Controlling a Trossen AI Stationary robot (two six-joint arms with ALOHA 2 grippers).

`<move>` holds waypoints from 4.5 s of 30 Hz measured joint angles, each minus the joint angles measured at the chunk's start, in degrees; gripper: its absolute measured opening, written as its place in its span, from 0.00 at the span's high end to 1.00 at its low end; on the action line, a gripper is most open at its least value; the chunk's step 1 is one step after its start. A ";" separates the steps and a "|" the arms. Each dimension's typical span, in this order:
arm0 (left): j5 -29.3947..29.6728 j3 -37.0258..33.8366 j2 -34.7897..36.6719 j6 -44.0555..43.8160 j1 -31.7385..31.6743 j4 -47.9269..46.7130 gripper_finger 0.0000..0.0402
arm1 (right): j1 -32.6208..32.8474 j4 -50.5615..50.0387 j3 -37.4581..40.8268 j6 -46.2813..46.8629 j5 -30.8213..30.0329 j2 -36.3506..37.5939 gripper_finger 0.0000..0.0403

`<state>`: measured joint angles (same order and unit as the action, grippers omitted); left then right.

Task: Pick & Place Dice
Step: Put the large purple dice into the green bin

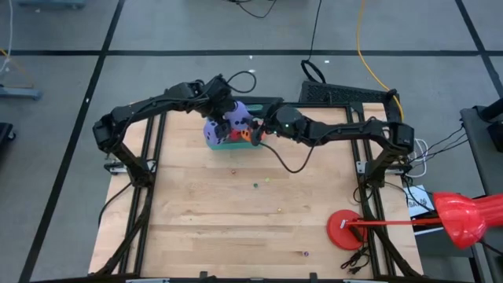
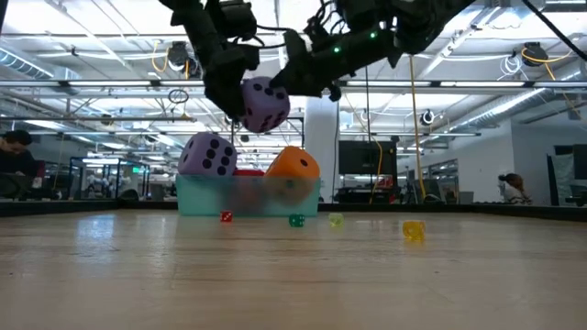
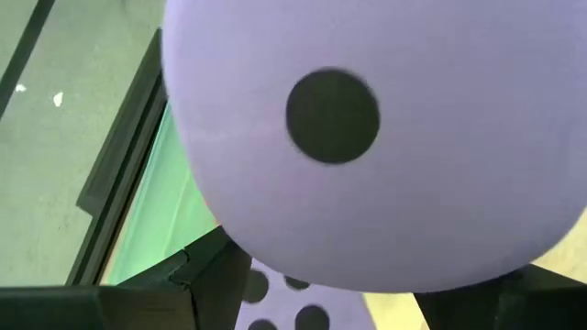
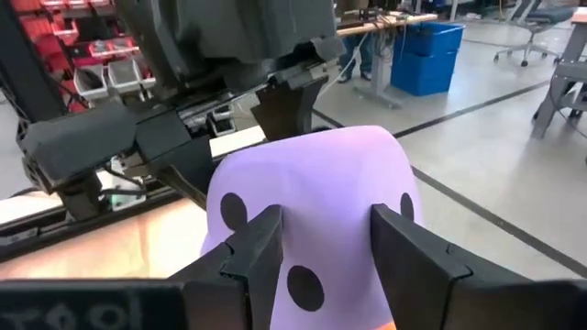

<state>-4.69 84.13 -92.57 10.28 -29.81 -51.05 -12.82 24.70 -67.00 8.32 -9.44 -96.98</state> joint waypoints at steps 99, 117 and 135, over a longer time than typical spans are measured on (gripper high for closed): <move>-2.78 -4.54 0.89 -6.57 6.37 -13.38 0.34 | 5.07 -3.40 -0.13 9.51 12.76 -5.30 0.62; -2.40 0.75 0.92 -6.98 7.44 -12.51 0.34 | 4.55 -7.86 -0.13 5.33 9.65 4.42 0.62; -5.86 4.16 0.92 -9.15 10.11 -12.14 0.34 | 6.14 -9.42 -0.13 9.58 13.15 5.96 0.62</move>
<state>-10.54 88.29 -91.66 1.14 -19.70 -63.19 -6.68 15.29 -67.13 17.90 3.70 -91.02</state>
